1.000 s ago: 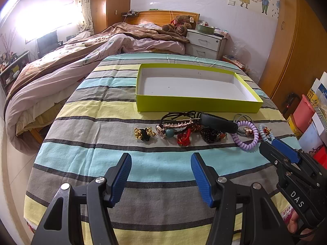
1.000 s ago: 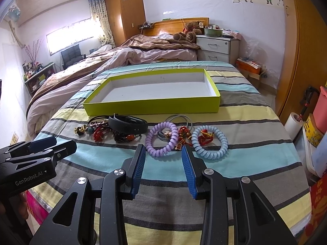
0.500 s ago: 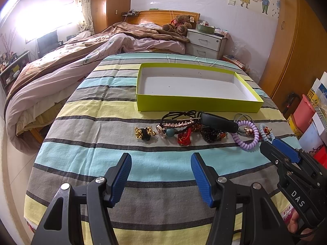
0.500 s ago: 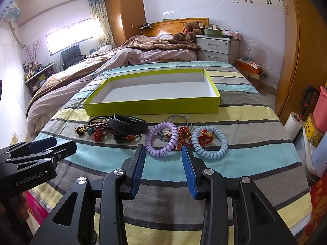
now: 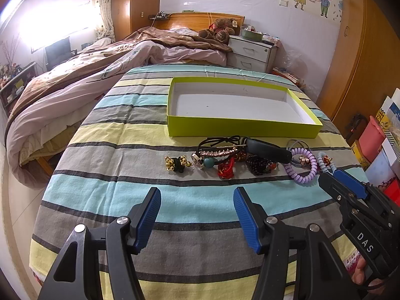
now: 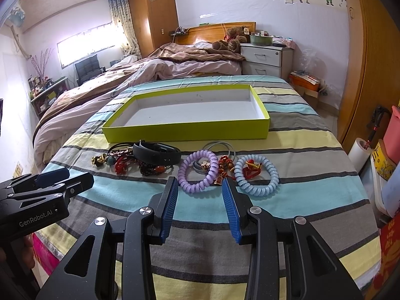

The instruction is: Organize jewelry

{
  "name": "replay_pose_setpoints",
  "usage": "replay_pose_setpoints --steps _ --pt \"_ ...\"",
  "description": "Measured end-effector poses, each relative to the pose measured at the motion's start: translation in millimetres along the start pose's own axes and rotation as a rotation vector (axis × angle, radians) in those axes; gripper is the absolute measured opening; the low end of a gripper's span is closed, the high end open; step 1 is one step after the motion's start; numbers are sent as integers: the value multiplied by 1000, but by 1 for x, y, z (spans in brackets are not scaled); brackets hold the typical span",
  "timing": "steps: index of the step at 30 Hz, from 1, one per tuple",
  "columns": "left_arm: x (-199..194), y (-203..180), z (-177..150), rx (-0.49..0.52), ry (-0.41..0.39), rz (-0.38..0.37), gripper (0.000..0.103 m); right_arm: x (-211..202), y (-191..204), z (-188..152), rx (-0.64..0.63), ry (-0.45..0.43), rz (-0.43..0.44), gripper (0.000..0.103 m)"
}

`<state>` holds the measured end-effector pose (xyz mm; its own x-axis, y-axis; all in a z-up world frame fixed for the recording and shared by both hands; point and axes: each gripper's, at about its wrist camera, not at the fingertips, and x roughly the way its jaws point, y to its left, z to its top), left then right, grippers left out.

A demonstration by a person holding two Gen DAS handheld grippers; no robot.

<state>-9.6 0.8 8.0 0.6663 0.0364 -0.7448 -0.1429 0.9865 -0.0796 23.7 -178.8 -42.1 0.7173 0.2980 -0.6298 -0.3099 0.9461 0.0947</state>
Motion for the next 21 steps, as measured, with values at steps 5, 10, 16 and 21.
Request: replay_pose_setpoints --steps 5,10,16,21 --pt "4 3 3 -12 5 -19 60 2 -2 0 8 5 1 38" --pt "7 14 7 -43 11 -66 60 4 -8 4 16 9 -13 38" --pt "12 31 18 -75 18 -79 60 12 -14 12 28 28 -20 38" --pt "18 47 19 -113 27 -83 60 21 -11 13 24 50 -3 38"
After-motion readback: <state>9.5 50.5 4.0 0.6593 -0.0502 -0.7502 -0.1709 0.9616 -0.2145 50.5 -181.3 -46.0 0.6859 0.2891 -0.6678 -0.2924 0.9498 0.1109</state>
